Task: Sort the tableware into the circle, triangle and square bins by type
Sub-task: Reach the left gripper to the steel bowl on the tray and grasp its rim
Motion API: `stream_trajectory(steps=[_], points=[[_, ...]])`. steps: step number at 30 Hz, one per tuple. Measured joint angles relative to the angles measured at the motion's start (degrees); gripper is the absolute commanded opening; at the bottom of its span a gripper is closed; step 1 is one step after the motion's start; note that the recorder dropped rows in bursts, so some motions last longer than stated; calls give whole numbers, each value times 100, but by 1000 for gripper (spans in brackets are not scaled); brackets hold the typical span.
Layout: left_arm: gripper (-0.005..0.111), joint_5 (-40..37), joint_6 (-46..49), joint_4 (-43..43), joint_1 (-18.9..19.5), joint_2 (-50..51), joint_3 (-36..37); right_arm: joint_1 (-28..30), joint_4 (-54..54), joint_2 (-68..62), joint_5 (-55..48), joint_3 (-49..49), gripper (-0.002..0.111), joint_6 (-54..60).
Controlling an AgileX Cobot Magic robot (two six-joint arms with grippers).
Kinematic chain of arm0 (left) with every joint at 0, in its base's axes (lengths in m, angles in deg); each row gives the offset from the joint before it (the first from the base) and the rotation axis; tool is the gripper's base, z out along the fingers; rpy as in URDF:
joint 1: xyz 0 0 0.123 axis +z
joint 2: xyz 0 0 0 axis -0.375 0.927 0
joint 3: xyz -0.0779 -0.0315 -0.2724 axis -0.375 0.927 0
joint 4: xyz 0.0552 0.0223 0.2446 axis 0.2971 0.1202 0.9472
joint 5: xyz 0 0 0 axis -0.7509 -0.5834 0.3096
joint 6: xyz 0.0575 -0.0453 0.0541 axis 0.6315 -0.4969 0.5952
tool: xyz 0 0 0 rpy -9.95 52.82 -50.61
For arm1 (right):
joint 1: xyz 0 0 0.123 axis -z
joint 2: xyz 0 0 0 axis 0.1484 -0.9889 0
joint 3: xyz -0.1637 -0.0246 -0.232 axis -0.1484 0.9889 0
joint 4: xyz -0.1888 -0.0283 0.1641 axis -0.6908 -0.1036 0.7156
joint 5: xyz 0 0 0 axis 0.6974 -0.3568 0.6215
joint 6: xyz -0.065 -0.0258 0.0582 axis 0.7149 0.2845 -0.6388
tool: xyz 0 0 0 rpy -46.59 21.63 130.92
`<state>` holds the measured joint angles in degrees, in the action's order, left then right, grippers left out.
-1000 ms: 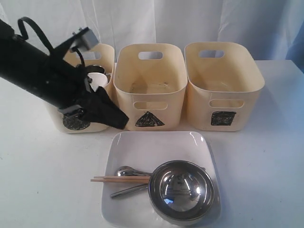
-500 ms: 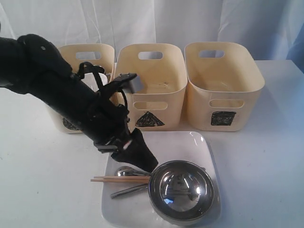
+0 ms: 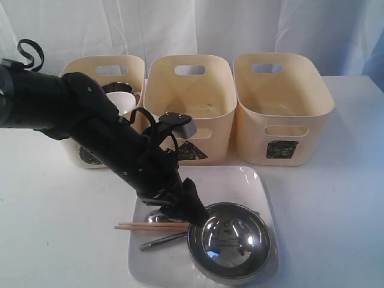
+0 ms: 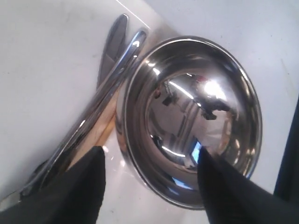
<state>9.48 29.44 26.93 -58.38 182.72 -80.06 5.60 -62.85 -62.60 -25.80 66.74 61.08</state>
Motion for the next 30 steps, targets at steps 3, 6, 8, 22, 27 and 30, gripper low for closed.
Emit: stream_trajectory(steps=[3, 6, 8, 22, 27, 30], points=[[61, 103, 0, 0, 0, 70, 0, 0, 0, 0, 0, 0, 0, 0], [61, 239, 0, 0, 0, 135, 0, 0, 0, 0, 0, 0, 0, 0], [61, 310, 0, 0, 0, 170, 0, 0, 0, 0, 0, 0, 0, 0], [40, 420, 11, -228, -3, 614, -9, 0, 0, 0, 0, 0, 0, 0], [15, 492, 22, -294, -3, 614, -9, 0, 0, 0, 0, 0, 0, 0], [7, 502, 22, -298, -3, 614, -9, 0, 0, 0, 0, 0, 0, 0]])
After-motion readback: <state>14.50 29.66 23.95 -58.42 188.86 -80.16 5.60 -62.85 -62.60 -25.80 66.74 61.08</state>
